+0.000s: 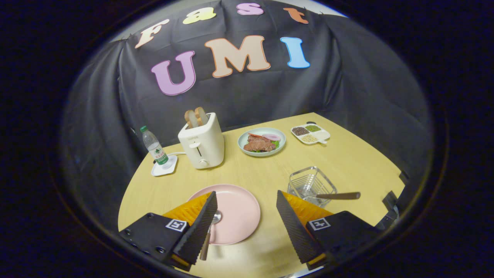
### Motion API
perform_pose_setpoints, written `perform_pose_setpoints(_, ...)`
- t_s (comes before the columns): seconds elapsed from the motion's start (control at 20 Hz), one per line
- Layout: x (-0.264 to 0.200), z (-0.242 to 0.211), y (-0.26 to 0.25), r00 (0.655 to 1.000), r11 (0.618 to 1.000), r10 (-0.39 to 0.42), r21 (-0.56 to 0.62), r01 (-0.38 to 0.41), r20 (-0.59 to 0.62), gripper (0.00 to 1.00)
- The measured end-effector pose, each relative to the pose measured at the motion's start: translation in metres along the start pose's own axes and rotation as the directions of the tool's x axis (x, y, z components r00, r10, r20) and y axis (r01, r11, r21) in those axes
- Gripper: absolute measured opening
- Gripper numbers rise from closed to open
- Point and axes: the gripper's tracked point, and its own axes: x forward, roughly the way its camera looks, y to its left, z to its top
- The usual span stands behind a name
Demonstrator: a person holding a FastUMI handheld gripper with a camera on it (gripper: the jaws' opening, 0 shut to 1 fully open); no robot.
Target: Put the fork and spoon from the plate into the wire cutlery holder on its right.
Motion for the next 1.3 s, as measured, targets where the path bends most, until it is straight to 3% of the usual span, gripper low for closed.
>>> perform_pose_setpoints(0.35,0.007,-0.066,0.049,1.0,1.0,-0.005,-0.016,0.004,-0.012,0.98)
perform_pose_setpoints(0.75,0.027,-0.122,0.06,0.993,0.997,-0.021,-0.076,0.012,-0.116,0.98)
perform_pose_setpoints(1.05,0.043,-0.143,0.067,0.98,0.997,0.008,-0.071,-0.022,-0.197,0.69)
perform_pose_setpoints(1.3,0.056,-0.157,0.075,0.962,0.999,0.026,-0.025,-0.034,-0.272,0.38)
